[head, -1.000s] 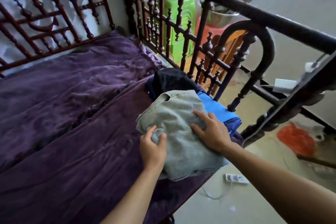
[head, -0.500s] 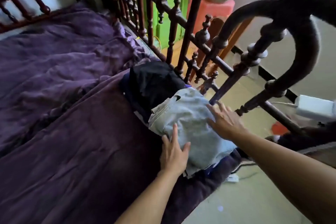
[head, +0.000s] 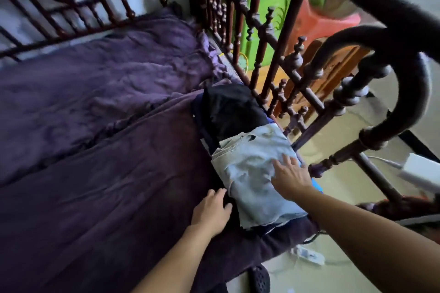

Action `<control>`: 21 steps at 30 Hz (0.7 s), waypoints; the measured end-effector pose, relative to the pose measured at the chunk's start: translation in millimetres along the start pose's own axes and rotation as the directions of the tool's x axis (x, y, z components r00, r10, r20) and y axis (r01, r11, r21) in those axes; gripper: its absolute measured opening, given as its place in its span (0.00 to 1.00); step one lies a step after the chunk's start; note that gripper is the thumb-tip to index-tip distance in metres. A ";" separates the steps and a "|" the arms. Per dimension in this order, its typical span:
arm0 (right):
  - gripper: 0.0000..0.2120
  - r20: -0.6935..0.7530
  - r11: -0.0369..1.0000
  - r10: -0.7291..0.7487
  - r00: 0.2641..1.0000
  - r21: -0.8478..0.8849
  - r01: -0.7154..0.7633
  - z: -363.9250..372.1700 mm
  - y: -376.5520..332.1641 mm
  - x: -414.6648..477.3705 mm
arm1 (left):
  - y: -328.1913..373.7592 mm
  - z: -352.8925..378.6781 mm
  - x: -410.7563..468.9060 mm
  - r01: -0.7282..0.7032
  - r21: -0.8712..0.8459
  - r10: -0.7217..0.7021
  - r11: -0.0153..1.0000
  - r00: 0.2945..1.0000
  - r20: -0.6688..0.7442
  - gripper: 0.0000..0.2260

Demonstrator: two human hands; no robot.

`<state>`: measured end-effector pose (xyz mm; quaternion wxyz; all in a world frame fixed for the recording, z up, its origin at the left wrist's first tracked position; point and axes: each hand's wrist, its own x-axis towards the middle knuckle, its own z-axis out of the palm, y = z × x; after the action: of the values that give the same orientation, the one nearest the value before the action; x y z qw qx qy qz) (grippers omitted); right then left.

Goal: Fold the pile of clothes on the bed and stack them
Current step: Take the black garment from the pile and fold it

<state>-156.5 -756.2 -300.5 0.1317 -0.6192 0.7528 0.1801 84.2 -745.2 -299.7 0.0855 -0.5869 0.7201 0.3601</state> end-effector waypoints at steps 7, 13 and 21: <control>0.14 -0.124 0.892 -0.439 0.890 0.064 0.448 -62.6 -104.3 -52.5 | -72.7 -18.4 -126.5 0.265 -0.164 -0.298 0.950 0.926 -0.232 0.14; 0.12 -0.162 0.696 -0.713 0.682 -0.048 0.717 -89.9 -223.8 -119.4 | -154.4 -40.3 -246.6 0.427 -0.332 -0.535 0.841 0.745 -0.398 0.12; 0.08 -0.110 0.483 -0.875 0.471 -0.161 0.861 -93.4 -409.6 -204.7 | -286.5 -36.3 -404.4 0.523 -0.517 -0.732 0.677 0.553 -0.398 0.08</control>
<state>287.8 -684.4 -174.4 0.1117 -0.9333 0.3352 0.0636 474.7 -465.5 -172.4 -0.1145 -0.8924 0.3732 0.2264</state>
